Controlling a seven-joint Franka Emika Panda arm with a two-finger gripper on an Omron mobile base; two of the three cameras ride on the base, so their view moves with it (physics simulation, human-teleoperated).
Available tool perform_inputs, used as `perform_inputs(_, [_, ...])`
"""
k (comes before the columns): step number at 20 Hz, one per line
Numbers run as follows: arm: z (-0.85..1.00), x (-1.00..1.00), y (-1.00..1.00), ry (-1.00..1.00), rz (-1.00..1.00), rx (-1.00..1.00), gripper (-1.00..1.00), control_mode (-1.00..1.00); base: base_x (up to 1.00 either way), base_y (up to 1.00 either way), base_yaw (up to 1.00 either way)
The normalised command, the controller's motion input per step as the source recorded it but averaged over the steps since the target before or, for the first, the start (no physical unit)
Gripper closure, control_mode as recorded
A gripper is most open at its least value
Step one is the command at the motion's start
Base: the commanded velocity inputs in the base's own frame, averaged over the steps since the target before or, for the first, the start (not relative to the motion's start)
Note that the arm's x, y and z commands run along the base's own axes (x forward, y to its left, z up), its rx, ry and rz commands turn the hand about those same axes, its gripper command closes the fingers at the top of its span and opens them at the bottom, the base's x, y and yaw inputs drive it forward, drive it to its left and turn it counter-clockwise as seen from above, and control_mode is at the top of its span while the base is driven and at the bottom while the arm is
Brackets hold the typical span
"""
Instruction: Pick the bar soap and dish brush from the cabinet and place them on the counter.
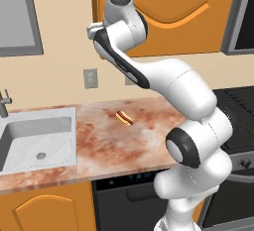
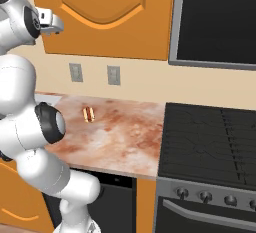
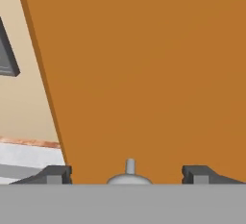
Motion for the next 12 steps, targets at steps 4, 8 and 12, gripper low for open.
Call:
perform_inputs(4, [0.00, 0.08, 0.00, 0.00, 0.01, 0.00, 1.00, -1.00, 0.00, 0.00, 0.00])
perform_inputs(8, [0.00, 0.08, 0.00, 0.00, 0.00, 0.00, 1.00, -1.00, 0.00, 0.00, 0.00])
perform_inputs(12, [0.00, 0.09, 0.00, 0.00, 0.00, 0.00, 1.00, -1.00, 0.00, 0.00, 0.00])
